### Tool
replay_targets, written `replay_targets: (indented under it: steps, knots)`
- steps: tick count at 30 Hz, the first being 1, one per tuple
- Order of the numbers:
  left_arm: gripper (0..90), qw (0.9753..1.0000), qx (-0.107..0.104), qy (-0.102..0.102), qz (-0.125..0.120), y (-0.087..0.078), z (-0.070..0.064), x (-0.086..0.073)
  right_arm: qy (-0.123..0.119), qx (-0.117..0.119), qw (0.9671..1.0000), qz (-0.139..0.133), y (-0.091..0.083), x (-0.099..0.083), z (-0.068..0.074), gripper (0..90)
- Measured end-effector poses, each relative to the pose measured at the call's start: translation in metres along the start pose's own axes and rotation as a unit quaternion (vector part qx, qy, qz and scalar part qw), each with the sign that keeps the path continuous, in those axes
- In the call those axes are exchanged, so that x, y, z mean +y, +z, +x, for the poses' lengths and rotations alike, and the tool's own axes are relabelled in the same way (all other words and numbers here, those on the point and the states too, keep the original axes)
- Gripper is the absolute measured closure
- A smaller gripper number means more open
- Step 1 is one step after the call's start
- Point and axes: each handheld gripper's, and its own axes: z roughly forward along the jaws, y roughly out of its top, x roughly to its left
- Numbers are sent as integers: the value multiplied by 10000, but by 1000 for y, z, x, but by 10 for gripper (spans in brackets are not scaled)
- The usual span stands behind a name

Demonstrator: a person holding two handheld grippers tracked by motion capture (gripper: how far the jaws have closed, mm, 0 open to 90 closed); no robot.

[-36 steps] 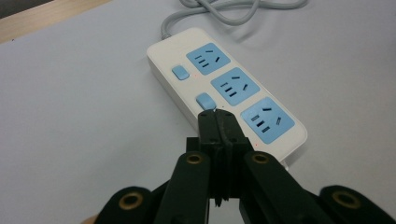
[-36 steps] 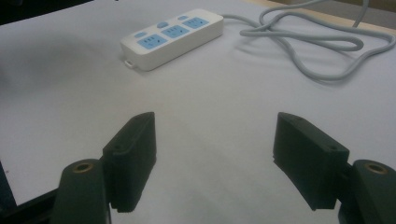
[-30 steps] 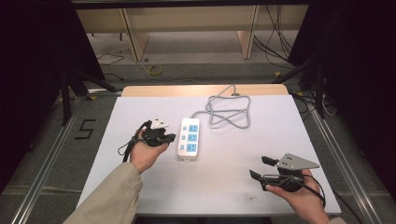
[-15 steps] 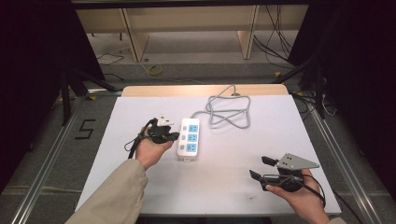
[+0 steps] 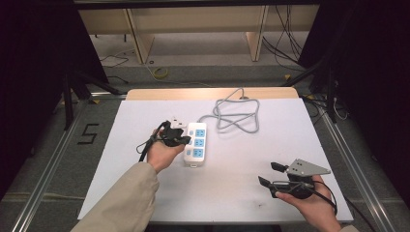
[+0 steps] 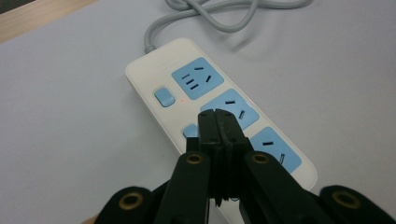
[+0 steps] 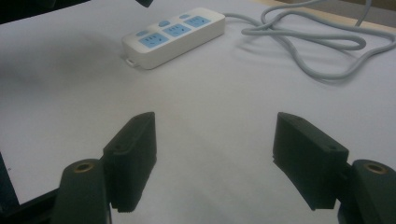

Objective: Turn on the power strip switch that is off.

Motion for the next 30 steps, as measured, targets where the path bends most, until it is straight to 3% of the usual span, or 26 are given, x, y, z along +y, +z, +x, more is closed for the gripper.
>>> replay_targets:
  steps: [23, 30]
  knots:
    - [898, 9998, 88, -123, 91, 12, 4, 6, -20, 5, 10000, 43, 0, 0, 0, 308]
    - [898, 9998, 146, -76, 132, 17, 3, 8, -16, -8, 10000, 39, 0, 0, 0, 307]
